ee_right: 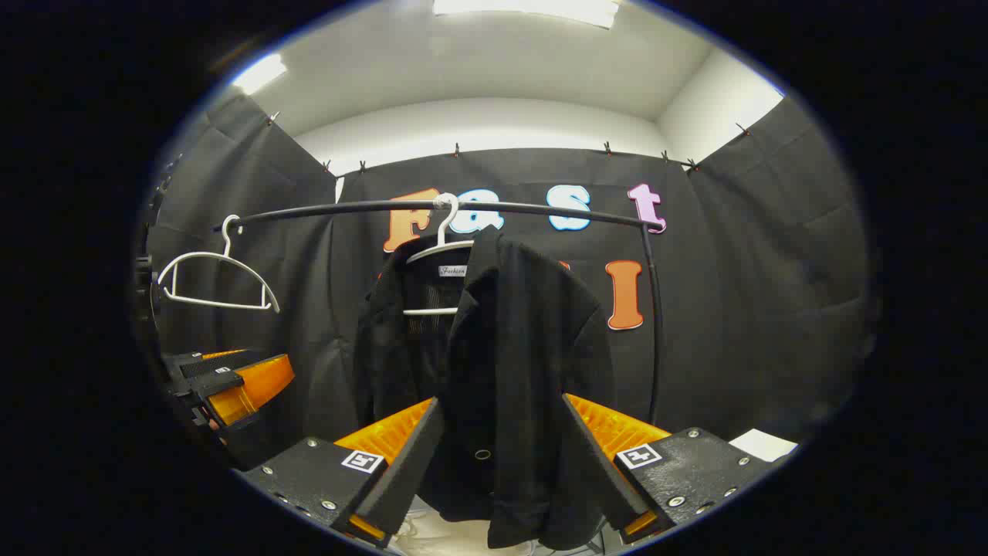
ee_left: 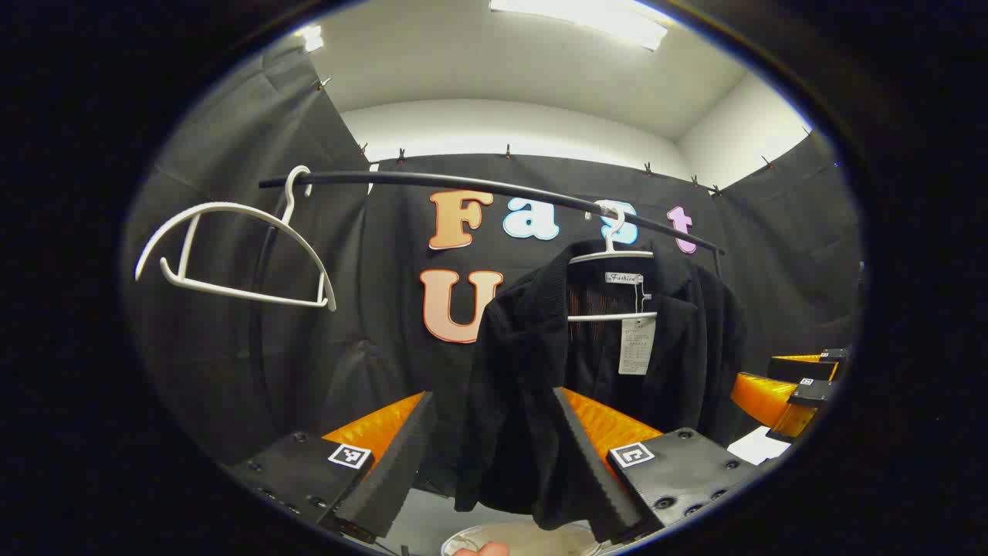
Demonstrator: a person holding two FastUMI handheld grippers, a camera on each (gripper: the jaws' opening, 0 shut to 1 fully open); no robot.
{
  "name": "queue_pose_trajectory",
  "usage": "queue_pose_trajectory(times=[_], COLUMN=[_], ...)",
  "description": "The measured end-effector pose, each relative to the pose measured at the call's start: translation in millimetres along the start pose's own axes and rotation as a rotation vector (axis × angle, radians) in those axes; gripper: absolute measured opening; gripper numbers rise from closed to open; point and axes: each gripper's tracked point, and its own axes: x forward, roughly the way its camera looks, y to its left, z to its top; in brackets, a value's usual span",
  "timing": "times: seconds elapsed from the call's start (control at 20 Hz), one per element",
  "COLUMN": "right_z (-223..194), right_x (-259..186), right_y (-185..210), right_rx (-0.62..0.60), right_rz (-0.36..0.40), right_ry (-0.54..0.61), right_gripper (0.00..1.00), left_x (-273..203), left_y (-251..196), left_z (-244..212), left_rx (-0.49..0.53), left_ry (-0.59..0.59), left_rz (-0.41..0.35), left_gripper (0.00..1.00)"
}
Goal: Grasp the clothes on the hanger with both hands and then place them into the laundry hamper below.
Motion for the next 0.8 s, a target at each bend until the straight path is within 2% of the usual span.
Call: queue_pose_trajectory(times=[0.05, 0.1, 0.3, 0.4, 0.6, 0.75, 0.8], right_z=[1.4, 1.6, -4.0, -10.9, -13.4, -11.1, -10.4], right_x=[0.5, 3.5, 11.6, 15.1, 24.4, 29.2, 29.6], right_y=[2.9, 4.0, 9.5, 3.6, -2.0, -5.7, -4.9], right_rx=[-0.007, -0.02, -0.029, -0.033, -0.023, -0.029, -0.036], right_rz=[0.002, -0.001, -0.011, -0.039, -0.062, -0.074, -0.078], right_ry=[-0.013, -0.024, -0.018, -0.004, 0.003, -0.003, -0.008], right_gripper=[1.0, 0.94, 0.94, 0.94, 0.94, 0.94, 0.94], left_x=[3.8, 7.7, 18.6, 24.9, 33.1, 35.3, 36.1], left_y=[2.3, 7.1, 12.7, 11.2, 13.3, 16.7, 18.0], left_z=[-1.4, -5.4, -11.0, -13.1, -16.9, -24.0, -26.2], left_rx=[-0.005, -0.003, 0.006, -0.003, -0.021, -0.046, -0.046], left_ry=[-0.007, 0.0, 0.018, 0.016, 0.01, 0.025, 0.03], left_rz=[-0.003, 0.007, 0.013, 0.0, -0.007, -0.005, -0.004], left_gripper=[0.94, 0.96, 1.0, 0.93, 0.96, 0.96, 0.93])
